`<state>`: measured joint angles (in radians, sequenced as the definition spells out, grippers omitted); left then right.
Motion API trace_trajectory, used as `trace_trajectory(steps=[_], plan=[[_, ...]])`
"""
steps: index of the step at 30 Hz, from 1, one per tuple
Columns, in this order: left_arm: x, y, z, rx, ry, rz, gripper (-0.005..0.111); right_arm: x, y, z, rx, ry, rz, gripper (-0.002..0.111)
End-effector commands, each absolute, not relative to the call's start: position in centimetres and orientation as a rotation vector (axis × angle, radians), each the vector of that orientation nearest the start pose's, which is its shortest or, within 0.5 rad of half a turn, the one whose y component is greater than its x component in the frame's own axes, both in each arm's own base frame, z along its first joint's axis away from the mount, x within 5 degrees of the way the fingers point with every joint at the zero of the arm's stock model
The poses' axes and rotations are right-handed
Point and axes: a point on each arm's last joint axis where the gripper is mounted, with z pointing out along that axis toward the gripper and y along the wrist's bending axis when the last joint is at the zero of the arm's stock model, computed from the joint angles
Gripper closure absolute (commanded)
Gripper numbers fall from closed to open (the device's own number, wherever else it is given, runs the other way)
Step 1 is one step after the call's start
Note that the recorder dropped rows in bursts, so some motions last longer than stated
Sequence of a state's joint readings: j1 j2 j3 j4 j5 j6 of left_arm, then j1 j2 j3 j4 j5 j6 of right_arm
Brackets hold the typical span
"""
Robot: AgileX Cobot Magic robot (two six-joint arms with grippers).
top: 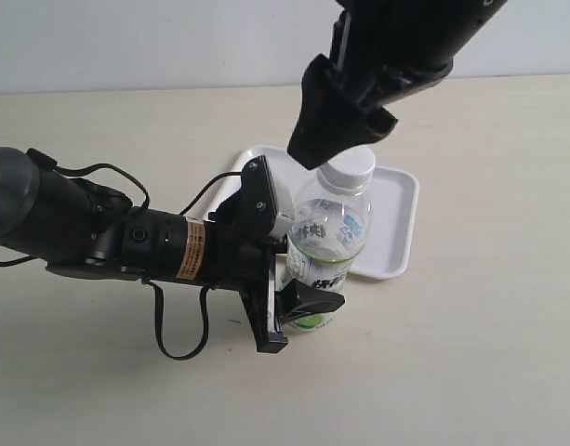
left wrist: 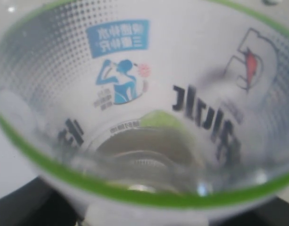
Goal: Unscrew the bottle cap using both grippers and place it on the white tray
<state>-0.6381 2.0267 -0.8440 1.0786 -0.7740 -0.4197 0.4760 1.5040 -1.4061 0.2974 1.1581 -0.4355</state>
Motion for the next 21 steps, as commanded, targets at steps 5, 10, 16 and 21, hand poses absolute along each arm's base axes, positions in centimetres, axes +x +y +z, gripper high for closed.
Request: trace_trajectory(steps=[5,10,16,21], plan=[[24.7,-25.5,11.0,1.446,1.587,-0.834,0.107,26.1,15.6,34.8,-0.603,2.691,0.442,0.041],[24.7,-25.5,11.0,1.446,1.587,-0.834,0.107,26.3,15.7,33.8,-0.59,2.772,0.418,0.041],[24.7,-25.5,11.0,1.446,1.587,-0.834,0.107,26.9,16.0,32.7,-0.575,2.816,0.411,0.041],[24.7,-25.5,11.0,1.446,1.587,-0.834,0.107,26.9,16.0,32.7,-0.574,2.814,0.411,0.042]])
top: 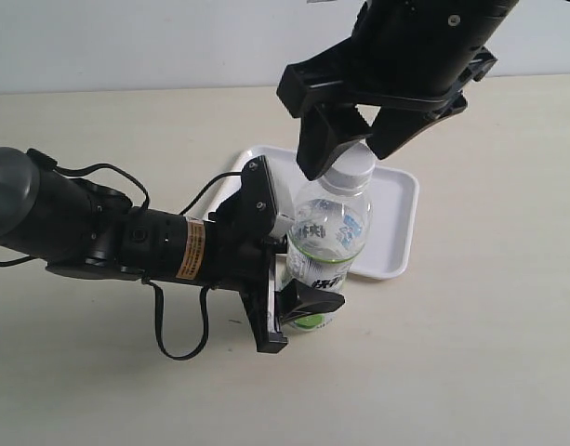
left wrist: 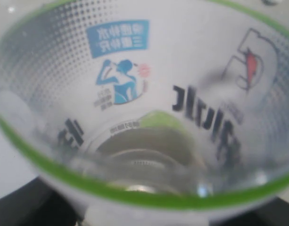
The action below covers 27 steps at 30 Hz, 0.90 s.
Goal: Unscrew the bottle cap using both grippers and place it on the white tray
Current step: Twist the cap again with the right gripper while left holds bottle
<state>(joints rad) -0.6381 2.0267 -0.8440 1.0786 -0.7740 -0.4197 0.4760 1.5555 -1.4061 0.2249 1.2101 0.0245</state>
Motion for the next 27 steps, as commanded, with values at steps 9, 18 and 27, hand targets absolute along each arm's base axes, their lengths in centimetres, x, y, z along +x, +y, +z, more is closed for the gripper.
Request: trace_trajectory(steps=[9,18,27], plan=[[24.7,-25.5,11.0,1.444,1.589,-0.836,0.107,26.9,16.0,32.6,-0.58,2.82,0.409,0.052],[24.7,-25.5,11.0,1.444,1.589,-0.836,0.107,27.4,16.1,31.7,-0.628,2.849,0.361,0.08],[24.7,-25.5,11.0,1.444,1.589,-0.836,0.107,27.4,15.9,31.8,-0.864,2.765,0.316,0.108]])
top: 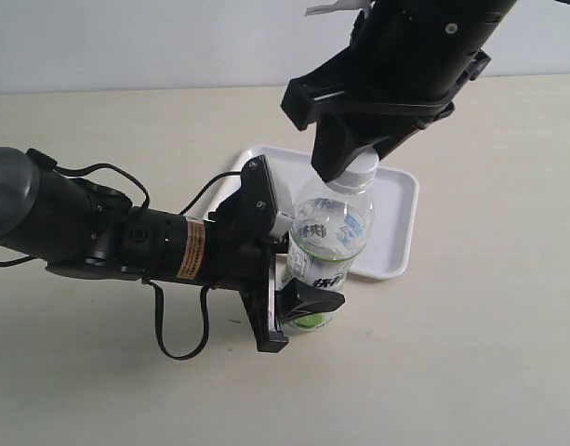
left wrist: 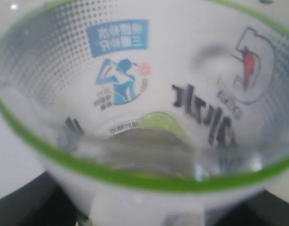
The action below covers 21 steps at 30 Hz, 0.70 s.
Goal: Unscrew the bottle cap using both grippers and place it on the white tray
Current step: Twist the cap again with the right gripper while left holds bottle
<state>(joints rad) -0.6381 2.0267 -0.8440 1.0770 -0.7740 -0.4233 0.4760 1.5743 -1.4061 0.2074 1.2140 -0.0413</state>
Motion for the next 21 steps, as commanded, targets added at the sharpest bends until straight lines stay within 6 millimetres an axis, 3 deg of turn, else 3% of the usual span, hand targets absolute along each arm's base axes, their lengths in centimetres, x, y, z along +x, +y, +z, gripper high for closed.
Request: trace_trajectory(steps=[1,8,11,21], plan=[[24.69,-25.53,11.02,1.444,1.589,-0.836,0.107,27.42,15.94,31.76,-0.938,2.736,0.306,0.108],[24.67,-25.56,11.06,1.442,1.584,-0.842,0.107,27.42,15.94,31.76,-1.581,2.377,0.207,0.108],[24.63,-25.6,11.13,1.44,1.577,-0.85,0.107,27.42,15.94,31.76,-1.775,2.225,0.171,0.108],[24.63,-25.6,11.13,1.441,1.575,-0.849,0.107,27.42,15.93,31.76,-1.982,2.032,0.127,0.108]])
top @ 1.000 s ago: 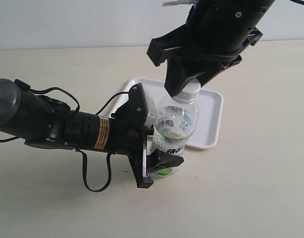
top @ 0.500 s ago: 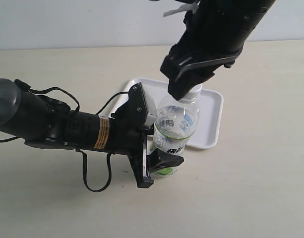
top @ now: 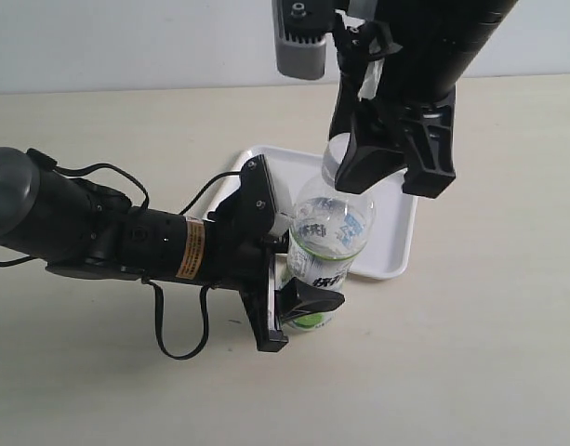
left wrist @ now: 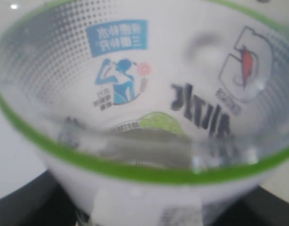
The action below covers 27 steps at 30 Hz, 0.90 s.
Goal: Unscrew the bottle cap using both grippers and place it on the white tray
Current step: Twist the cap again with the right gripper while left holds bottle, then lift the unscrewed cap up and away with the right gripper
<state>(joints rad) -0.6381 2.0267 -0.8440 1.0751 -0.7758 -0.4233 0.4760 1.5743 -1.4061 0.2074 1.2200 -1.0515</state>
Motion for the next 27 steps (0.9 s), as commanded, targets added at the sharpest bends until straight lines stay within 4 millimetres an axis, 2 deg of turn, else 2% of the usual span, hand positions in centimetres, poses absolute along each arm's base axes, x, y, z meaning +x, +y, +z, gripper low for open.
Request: trace_trajectory(steps=[1,5,10,13,18,23,27], plan=[[24.6,-25.6,11.1,1.441,1.575,-0.849,0.107,27.4,15.9,31.8,-1.99,2.023,0.125,0.108],[24.6,-25.6,11.1,1.441,1.575,-0.849,0.107,27.0,15.7,32.5,-1.977,2.005,0.114,0.108],[24.6,-25.6,11.1,1.441,1.575,-0.849,0.107,25.6,15.0,34.8,-1.905,1.977,0.092,0.108],[24.6,-25.6,11.2,1.438,1.572,-0.856,0.107,25.3,14.6,35.3,-1.731,2.121,0.098,0.108],[24.4,-25.8,11.6,1.4,1.549,-0.932,0.107,25.6,12.5,36.1,-1.422,2.326,-0.072,0.108],[24.4,-25.8,11.6,1.395,1.544,-0.941,0.107,25.6,10.3,37.2,-1.287,2.361,-0.072,0.108],[24.3,-25.8,11.6,1.397,1.541,-0.943,0.107,25.4,9.4,37.8,-1.233,2.363,-0.069,0.108]])
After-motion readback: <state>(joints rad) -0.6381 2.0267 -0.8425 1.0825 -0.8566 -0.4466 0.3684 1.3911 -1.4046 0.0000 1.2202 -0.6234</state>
